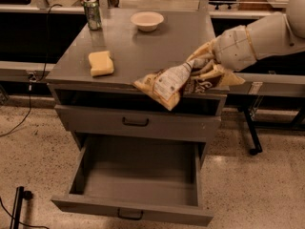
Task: Pick brown chip bag from middle drawer and place on counter
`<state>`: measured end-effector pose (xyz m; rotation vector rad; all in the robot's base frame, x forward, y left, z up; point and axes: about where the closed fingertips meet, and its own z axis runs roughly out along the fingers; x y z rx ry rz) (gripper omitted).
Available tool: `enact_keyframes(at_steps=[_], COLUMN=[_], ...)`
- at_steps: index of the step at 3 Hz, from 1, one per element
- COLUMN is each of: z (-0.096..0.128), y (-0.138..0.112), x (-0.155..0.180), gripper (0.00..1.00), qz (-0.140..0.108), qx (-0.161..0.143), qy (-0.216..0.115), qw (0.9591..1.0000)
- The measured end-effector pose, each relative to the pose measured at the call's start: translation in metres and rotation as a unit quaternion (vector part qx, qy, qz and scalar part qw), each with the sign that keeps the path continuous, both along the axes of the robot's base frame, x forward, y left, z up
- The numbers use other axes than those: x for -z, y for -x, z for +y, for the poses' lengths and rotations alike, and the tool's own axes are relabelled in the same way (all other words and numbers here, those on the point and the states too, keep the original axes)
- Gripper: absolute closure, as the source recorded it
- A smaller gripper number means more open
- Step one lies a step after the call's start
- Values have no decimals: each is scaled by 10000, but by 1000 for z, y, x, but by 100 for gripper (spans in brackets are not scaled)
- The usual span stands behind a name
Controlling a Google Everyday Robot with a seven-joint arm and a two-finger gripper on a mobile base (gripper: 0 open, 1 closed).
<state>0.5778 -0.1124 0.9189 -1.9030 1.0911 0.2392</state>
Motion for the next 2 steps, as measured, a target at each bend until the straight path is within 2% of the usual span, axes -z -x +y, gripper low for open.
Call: enact_keyframes(at_steps=[1,2], z=[3,2], y=[-46,-84], x=[-11,-16], gripper=[100,100], qz=[-226,-433], qx=[321,731], qy=[-352,-785], qw=[9986,9933])
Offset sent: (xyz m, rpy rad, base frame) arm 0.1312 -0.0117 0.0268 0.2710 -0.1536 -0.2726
